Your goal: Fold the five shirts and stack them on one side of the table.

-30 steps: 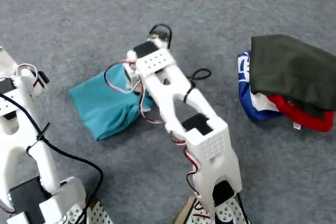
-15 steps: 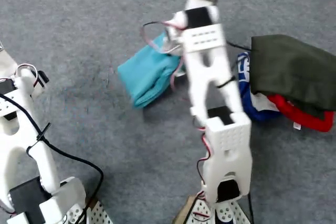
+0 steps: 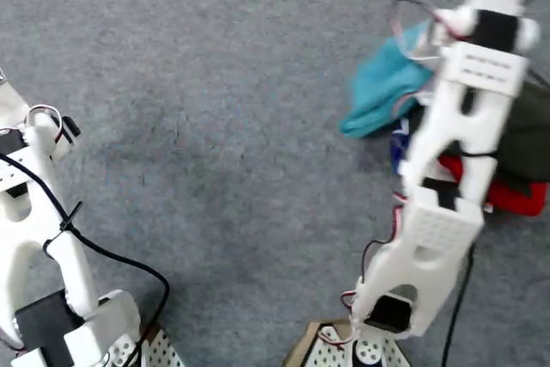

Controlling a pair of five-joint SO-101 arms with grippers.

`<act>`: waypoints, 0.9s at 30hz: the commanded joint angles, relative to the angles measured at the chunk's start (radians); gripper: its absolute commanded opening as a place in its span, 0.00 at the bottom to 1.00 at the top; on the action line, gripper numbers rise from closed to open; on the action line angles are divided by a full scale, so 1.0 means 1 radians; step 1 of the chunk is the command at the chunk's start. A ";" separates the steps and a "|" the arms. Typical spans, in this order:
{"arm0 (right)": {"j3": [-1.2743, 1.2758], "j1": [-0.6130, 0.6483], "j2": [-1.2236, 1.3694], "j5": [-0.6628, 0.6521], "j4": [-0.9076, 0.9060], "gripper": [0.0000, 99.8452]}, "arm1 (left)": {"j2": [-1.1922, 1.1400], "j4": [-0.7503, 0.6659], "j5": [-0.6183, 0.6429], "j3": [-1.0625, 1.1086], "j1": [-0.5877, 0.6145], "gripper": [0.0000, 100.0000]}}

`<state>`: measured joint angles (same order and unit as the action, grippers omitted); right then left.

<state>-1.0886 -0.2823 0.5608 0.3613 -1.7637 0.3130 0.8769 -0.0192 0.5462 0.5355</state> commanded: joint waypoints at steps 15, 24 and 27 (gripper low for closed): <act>-0.143 -0.364 -0.119 -0.109 -0.015 0.00 | 0.016 -0.018 0.009 0.008 0.005 0.19; -0.059 -0.375 -0.127 -0.253 -0.017 0.04 | 0.016 -0.020 0.009 0.008 0.005 0.19; -0.062 -0.384 -0.128 -0.249 -0.017 0.20 | 0.016 -0.020 0.009 0.008 0.005 0.19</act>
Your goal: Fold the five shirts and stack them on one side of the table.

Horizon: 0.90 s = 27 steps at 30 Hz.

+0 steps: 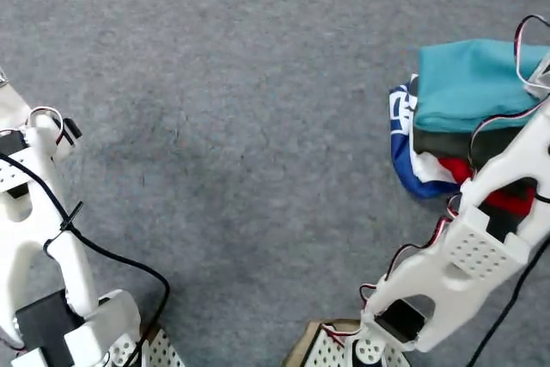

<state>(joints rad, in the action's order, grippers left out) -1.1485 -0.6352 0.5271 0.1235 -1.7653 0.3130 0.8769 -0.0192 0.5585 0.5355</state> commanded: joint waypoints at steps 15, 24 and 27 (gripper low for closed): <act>-0.031 0.143 -0.328 -0.006 -0.017 0.22 | 0.025 -0.012 0.006 0.025 -0.066 0.19; -0.030 0.372 -0.526 -0.035 -0.018 0.00 | 0.087 0.075 0.005 -0.041 -0.153 0.19; -0.030 0.410 -0.596 -0.035 -0.018 0.00 | 0.211 0.176 0.005 -0.066 -0.199 0.19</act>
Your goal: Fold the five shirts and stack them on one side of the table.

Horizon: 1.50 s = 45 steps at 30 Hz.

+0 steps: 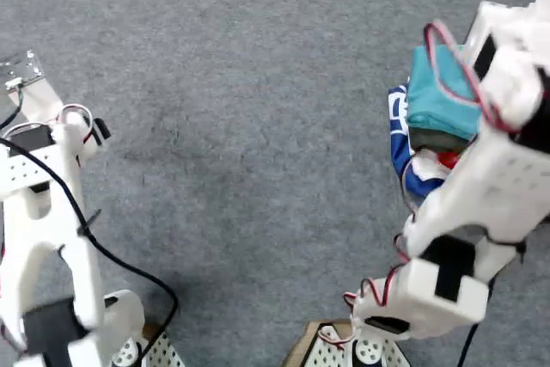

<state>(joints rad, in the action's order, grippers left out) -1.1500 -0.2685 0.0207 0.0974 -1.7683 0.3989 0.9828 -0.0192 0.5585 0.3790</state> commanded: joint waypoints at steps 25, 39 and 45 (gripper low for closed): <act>1.184 0.053 -1.015 -0.003 0.083 0.00 | 1.437 0.141 0.005 0.568 -0.092 0.05; 2.221 0.426 -1.741 0.000 0.379 0.00 | 1.420 0.238 0.005 0.753 -0.084 0.05; 2.324 0.547 -1.943 -0.009 0.382 0.00 | 1.420 0.338 0.011 0.802 -0.094 0.05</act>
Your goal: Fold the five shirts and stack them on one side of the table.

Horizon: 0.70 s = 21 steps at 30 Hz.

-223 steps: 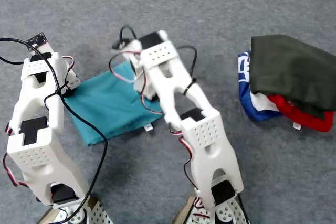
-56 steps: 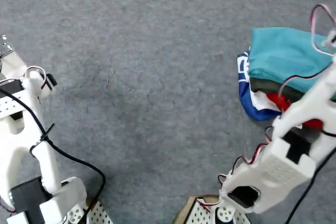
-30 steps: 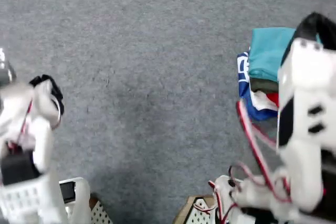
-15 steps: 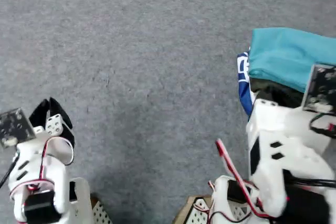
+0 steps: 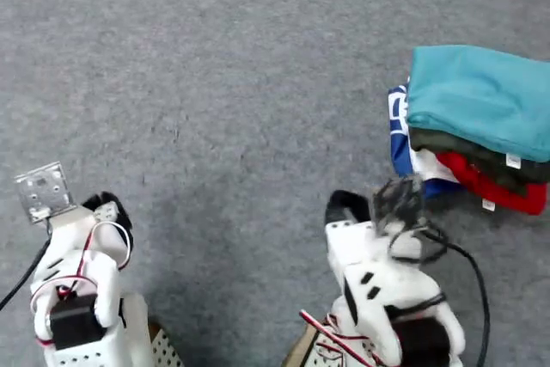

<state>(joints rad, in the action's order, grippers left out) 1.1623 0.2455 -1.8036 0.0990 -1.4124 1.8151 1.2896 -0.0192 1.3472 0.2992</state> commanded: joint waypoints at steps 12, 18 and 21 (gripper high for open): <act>0.153 0.028 -0.119 -0.012 0.035 0.00 | 0.004 0.064 0.012 0.153 -0.014 0.05; 0.292 0.028 -0.116 -0.012 0.043 0.00 | 0.004 0.014 0.009 0.238 -0.011 0.05; 0.369 0.028 -0.116 -0.012 0.049 0.00 | 0.004 -0.012 0.006 0.292 -0.005 0.05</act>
<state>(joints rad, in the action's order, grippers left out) 1.4830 0.2608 -1.8082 0.0990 -1.3863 1.8105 1.3096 -0.0192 1.6249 0.2992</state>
